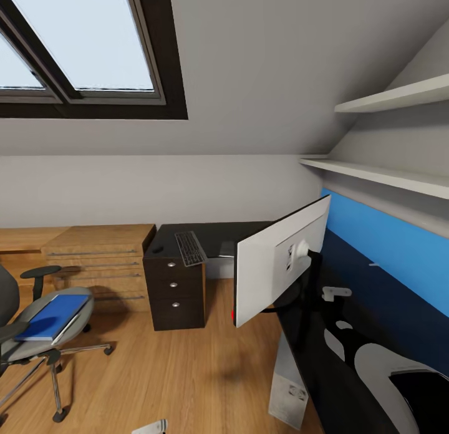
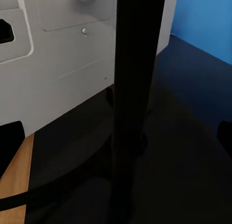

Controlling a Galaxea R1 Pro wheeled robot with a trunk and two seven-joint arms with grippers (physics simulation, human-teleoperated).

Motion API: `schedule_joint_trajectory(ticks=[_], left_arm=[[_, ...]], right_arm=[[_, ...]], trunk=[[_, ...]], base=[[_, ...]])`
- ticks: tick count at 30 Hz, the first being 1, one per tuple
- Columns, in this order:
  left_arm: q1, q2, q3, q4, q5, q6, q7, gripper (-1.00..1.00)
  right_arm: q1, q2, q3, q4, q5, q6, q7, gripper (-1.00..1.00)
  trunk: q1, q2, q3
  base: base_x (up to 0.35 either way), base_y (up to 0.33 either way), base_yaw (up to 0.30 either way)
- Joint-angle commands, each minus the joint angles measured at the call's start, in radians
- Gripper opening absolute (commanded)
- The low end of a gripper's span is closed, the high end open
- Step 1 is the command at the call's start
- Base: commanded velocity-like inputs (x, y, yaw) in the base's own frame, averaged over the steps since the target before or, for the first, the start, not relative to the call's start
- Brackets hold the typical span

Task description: In the bedroom, organize the workspace by keeping the computer under the desk, ensuring the monitor is on the desk, placing the keyboard on the desk next to the monitor, placing the mouse on the desk next to the keyboard, moving the folder from the swivel chair onto the desk next to the mouse, stacking the notebook on top of the folder with the pen on top of the notebook, and positioning the swivel chair next to the desk.

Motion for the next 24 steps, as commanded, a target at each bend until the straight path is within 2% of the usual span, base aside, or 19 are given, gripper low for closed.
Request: schedule_joint_trajectory(ticks=[1,4,24], left_arm=[[-0.001,0.001,-0.007,-0.001,0.011,-0.007,0.007,1.0],[-0.001,0.001,-0.005,-0.004,0.012,-0.007,0.007,1.0],[-0.001,0.001,0.0,-0.008,0.016,-0.006,0.008,1.0]], right_arm=[[-0.001,0.0,0.009,0.001,-0.008,-0.003,-0.003,1.0],[-0.001,0.0,0.008,0.001,-0.009,-0.002,-0.005,1.0],[-0.001,-0.002,0.008,0.001,-0.009,0.003,-0.009,1.0]], trunk=[[0.0,-0.001,-0.001],[0.0,-0.001,-0.001],[0.077,-0.141,-0.064]], base=[[0.005,0.0,0.0],[0.004,0.0,0.0],[0.0,0.0,0.0]])
